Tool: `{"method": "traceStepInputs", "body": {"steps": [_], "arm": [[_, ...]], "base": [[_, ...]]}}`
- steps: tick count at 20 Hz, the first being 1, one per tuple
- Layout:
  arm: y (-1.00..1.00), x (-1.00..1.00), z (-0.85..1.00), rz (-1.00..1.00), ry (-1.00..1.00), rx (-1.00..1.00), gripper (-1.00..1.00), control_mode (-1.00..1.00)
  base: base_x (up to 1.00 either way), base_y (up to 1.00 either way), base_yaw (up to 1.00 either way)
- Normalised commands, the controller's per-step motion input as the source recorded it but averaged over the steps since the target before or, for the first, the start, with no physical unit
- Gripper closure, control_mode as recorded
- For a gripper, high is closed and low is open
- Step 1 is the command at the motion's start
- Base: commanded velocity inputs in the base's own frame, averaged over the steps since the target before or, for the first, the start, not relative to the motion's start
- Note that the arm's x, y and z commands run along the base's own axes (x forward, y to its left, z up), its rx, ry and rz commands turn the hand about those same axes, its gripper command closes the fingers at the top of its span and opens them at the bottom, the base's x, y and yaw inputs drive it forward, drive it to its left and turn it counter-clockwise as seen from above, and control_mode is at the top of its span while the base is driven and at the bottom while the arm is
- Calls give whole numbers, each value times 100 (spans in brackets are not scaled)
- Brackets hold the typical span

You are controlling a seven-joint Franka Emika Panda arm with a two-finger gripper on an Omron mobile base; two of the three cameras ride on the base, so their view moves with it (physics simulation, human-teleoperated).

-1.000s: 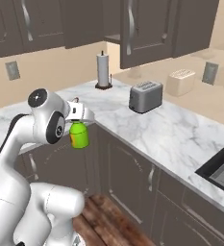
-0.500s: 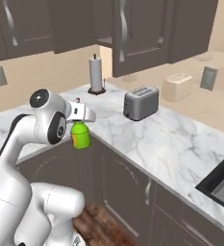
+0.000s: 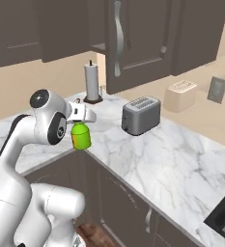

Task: Pick up the bar soap and spray from the sink, and place them back in the cabinet, and close the cabinet doors.

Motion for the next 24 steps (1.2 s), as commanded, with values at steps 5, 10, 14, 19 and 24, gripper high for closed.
{"method": "traceStepInputs", "body": {"steps": [5, 10, 14, 19, 24], "arm": [[0, 0, 0, 0, 0, 0, 100, 100], [0, 0, 0, 0, 0, 0, 100, 100], [0, 0, 0, 0, 0, 0, 100, 100], [0, 0, 0, 0, 0, 0, 100, 100], [0, 0, 0, 0, 0, 0, 100, 100]], "base": [[61, 0, 0], [53, 0, 0], [40, 0, 0], [14, 22, 2], [15, 36, 3]]}}
